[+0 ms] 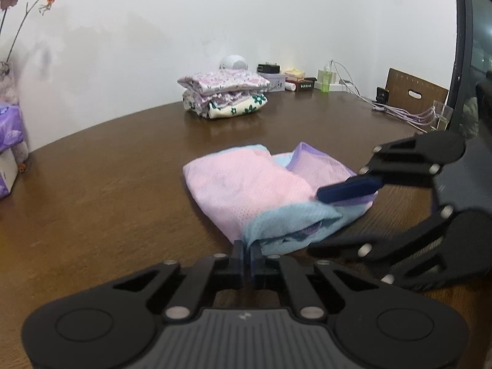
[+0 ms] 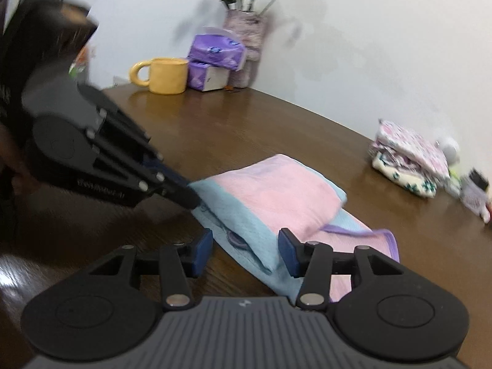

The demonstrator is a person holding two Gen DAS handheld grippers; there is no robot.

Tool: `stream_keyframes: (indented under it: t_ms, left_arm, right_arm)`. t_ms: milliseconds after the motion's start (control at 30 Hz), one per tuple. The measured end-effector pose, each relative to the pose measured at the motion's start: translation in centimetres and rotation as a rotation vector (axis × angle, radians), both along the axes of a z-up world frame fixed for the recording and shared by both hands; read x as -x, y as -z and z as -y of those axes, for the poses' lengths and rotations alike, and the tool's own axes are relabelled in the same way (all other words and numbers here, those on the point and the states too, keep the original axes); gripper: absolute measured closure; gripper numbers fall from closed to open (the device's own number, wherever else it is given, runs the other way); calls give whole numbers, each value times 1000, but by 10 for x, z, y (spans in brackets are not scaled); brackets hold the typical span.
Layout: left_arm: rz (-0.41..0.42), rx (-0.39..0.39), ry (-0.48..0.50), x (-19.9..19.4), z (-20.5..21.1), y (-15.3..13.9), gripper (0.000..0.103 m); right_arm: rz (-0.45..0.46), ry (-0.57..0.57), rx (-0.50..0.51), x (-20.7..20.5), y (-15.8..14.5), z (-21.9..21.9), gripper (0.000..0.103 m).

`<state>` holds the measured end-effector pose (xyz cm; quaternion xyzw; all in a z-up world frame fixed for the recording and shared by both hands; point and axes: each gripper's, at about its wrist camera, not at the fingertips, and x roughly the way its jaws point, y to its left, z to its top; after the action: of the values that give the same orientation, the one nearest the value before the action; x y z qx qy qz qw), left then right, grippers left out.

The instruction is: Fold clothes

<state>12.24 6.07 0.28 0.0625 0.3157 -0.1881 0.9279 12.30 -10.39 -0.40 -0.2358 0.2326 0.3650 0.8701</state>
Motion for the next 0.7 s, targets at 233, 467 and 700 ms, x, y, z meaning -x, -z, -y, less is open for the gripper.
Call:
stream_keyframes:
  t_ms: [233,467,700]
  left_arm:
    - [59,-38,12,1,5,-13,101]
    - [71,-48,17,0,5,-16,101]
    - [-50,225,-67,3,-20,-14,33]
  right_arm:
    - [91,-41,94,4,14,-22,55]
    - [135,-33,157,2,16,-30,71]
    - [95,-17,142,-4,17,-26,90]
